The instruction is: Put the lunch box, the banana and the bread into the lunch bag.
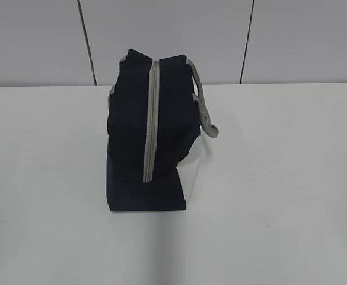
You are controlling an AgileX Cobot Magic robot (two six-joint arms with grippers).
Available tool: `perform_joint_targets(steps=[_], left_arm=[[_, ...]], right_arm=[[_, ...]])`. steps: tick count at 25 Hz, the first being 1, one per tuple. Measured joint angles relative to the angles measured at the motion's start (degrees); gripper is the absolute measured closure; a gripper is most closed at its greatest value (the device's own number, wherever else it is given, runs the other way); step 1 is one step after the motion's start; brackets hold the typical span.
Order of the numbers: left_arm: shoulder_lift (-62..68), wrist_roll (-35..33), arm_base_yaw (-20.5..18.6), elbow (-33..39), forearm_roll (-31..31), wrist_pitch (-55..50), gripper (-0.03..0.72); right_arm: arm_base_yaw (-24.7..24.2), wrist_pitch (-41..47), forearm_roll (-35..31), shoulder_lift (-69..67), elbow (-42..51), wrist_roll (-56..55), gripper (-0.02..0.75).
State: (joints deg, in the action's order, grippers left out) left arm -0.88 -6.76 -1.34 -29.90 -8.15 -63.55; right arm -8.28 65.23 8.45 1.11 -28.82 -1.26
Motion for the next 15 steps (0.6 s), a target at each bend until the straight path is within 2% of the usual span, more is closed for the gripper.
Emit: perform_joint_targets(steps=[15], left_arm=[[0.0,0.0,-0.2,0.0,0.0,0.0,0.445]], right_arm=[[0.0,0.0,0.0,0.0,0.0,0.0,0.177]])
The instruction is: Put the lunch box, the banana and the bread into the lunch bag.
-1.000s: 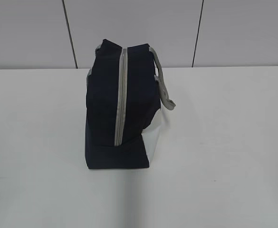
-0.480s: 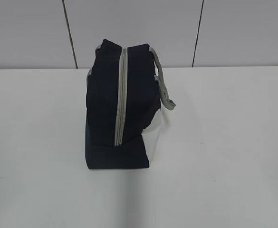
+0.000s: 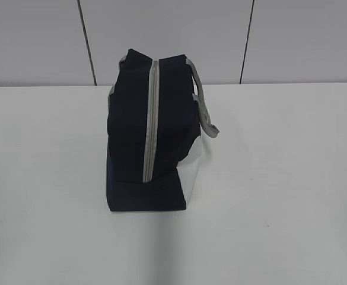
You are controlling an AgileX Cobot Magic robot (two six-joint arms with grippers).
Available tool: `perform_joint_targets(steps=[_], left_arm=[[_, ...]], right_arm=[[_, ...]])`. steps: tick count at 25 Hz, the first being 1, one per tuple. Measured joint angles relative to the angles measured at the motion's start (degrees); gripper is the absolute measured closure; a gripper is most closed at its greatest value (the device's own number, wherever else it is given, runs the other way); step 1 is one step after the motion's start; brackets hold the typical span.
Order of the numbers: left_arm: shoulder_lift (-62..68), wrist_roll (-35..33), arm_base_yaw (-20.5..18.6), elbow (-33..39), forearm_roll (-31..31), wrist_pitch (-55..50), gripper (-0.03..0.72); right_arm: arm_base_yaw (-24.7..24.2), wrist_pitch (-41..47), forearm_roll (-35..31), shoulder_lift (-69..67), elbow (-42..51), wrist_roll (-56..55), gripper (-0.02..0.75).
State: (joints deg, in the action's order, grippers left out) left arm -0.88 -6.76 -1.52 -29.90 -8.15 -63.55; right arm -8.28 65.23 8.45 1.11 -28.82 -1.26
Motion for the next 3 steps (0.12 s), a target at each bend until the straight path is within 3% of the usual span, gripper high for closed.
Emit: perform_joint_targets(steps=[3], left_arm=[[0.0,0.0,0.0,0.0,0.0,0.0,0.446]], right_arm=[[0.0,0.0,0.0,0.0,0.0,0.0,0.178]])
